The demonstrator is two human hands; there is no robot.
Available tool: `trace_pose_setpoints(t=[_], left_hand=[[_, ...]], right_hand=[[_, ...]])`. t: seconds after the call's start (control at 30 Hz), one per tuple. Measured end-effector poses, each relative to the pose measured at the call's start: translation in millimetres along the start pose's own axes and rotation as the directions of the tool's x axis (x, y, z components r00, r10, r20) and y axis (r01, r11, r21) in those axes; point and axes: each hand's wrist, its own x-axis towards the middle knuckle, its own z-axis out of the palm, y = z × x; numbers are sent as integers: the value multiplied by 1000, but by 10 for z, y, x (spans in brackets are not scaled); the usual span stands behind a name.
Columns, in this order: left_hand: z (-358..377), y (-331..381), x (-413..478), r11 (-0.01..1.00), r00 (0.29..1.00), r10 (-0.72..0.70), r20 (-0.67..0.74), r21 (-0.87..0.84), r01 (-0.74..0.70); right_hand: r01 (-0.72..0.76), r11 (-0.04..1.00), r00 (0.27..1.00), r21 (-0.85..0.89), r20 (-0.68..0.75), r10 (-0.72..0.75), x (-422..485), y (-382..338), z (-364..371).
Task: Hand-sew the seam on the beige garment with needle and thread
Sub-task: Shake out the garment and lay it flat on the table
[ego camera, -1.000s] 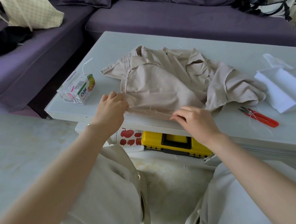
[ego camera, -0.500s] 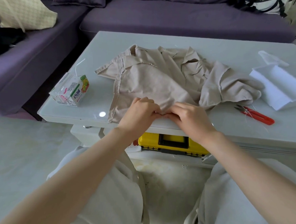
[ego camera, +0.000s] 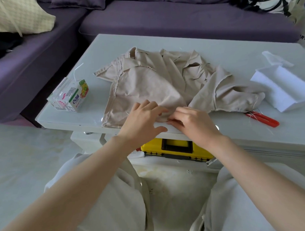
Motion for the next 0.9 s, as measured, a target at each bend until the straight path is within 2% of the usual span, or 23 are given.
trace_pose_setpoints(t=[0.1, 0.2, 0.27, 0.33, 0.5, 0.73, 0.8, 0.9], left_hand=[[2, 77, 59, 997, 1000, -17, 3, -82, 17], [-52, 75, 106, 950, 990, -141, 31, -279, 144], [-84, 39, 121, 926, 983, -179, 48, -330, 185], [-97, -10, 120, 918, 982, -174, 69, -350, 187], [-66, -89, 116, 920, 984, -129, 123, -355, 165], [-47, -112, 117, 898, 973, -170, 157, -381, 219], [-47, -124, 117, 890, 966, -185, 179, -387, 242], [-41, -135, 115, 894, 958, -190, 214, -366, 259]], right_hand=[[-16, 1000, 1000, 25, 4, 16, -1, -9, -25], [-39, 999, 999, 7, -20, 39, 13, 12, -85], [-54, 999, 997, 3, -57, 55, 9, 61, -147], [-83, 996, 994, -18, -68, 81, -19, 148, -214], [-155, 985, 987, -78, 24, 157, -116, 383, -284], [-100, 995, 993, -17, -61, 99, -97, 385, -327], [-97, 994, 995, -57, -15, 96, -110, 410, -320], [-196, 967, 976, -163, 63, 208, -133, 480, -323]])
